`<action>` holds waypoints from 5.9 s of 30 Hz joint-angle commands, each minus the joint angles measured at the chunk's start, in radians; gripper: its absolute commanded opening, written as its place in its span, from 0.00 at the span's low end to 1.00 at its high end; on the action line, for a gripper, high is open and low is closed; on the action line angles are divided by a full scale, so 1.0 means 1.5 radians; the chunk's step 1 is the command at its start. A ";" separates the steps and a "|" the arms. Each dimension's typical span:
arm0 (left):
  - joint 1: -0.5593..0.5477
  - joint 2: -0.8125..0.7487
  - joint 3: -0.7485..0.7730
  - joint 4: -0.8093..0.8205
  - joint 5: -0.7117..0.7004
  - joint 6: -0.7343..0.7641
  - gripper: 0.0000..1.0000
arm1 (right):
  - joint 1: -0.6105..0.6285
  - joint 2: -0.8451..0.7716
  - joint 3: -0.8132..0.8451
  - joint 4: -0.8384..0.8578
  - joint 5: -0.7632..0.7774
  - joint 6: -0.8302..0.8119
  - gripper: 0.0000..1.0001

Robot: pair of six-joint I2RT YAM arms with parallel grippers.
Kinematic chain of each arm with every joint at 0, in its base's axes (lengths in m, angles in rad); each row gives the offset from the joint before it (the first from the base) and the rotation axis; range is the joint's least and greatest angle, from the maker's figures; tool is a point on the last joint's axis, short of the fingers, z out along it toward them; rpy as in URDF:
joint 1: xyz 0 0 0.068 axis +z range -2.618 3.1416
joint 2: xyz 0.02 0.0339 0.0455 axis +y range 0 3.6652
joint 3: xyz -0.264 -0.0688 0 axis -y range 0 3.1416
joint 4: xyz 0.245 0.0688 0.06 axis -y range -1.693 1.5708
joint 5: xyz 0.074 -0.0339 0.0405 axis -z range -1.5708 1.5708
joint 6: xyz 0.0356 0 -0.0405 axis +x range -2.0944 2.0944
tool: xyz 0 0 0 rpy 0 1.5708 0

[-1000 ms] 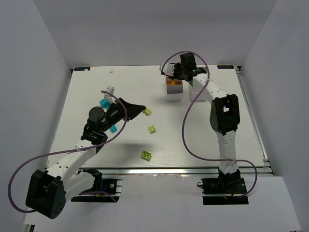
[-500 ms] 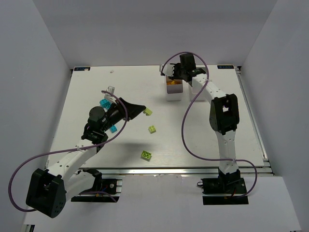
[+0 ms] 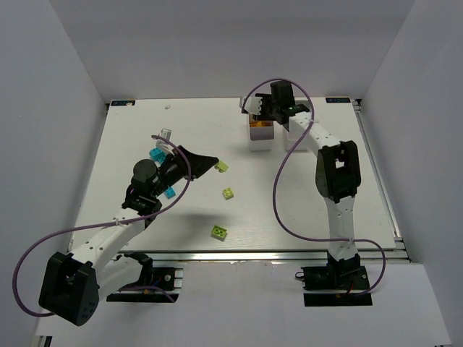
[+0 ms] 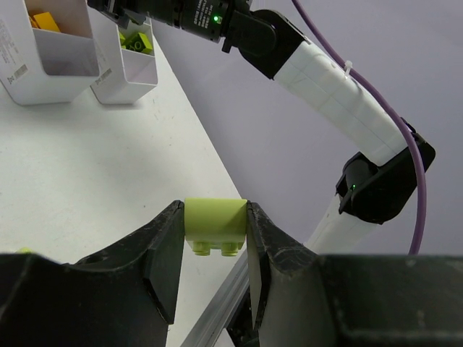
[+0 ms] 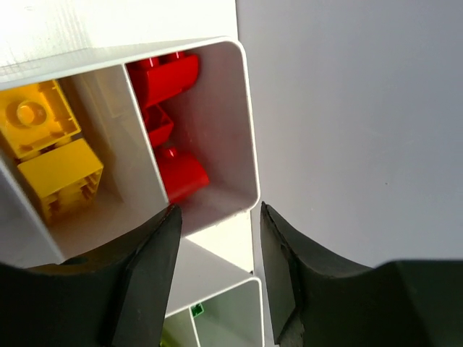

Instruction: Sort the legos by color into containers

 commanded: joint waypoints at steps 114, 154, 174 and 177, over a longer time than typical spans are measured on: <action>0.003 -0.085 0.125 -0.534 -0.357 0.126 0.95 | -0.139 -0.291 -0.327 -0.058 -0.123 0.054 0.00; 0.019 -0.019 0.163 -0.771 -0.448 0.030 0.53 | -0.153 -0.409 -0.319 -0.390 -0.587 -0.015 0.87; 0.040 0.006 0.144 -0.824 -0.488 0.013 0.83 | 0.220 -0.453 -0.559 0.053 -0.187 0.880 0.89; 0.040 -0.031 0.127 -0.827 -0.510 -0.008 0.83 | 0.263 -0.423 -0.542 0.056 -0.043 0.974 0.89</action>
